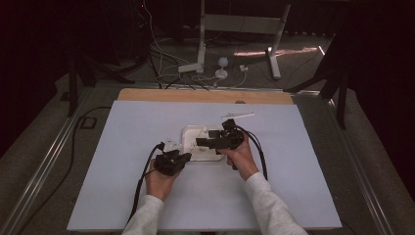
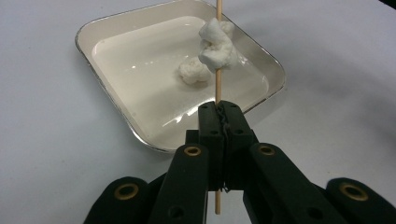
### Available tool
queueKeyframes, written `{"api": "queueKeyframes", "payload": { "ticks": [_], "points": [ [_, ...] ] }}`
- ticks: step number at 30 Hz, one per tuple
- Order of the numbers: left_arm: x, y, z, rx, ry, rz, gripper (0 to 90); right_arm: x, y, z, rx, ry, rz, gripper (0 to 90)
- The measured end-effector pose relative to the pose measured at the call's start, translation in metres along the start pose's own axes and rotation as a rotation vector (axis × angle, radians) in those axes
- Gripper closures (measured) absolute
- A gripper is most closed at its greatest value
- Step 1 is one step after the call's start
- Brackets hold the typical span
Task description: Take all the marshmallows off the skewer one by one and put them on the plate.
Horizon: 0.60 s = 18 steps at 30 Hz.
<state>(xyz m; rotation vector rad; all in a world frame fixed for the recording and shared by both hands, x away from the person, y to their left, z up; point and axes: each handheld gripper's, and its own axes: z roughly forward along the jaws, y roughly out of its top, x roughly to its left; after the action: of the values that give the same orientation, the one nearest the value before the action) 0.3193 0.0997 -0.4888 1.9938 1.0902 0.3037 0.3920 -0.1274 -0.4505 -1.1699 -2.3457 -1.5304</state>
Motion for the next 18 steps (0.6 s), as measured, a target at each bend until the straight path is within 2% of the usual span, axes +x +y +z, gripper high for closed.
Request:
{"api": "queueKeyframes", "payload": {
  "ticks": [4, 6, 13, 18],
  "points": [
    [0.001, 0.000, 0.000, -0.001, 0.005, -0.007, 89.9, 0.002, 0.000, -0.001, 0.004, -0.017, -0.008, 16.6],
    [0.002, 0.000, -0.001, -0.007, 0.002, -0.013, 89.8, 0.003, 0.000, -0.002, 0.003, -0.043, -0.020, 16.5],
    [0.001, 0.001, -0.002, -0.022, -0.005, -0.022, 89.9, 0.006, -0.003, 0.001, 0.018, -0.009, -0.004, 18.4],
    [0.001, 0.001, -0.005, -0.043, -0.016, -0.026, 89.9, 0.007, -0.011, 0.010, 0.029, 0.015, 0.029, 28.1]
  ]
}}
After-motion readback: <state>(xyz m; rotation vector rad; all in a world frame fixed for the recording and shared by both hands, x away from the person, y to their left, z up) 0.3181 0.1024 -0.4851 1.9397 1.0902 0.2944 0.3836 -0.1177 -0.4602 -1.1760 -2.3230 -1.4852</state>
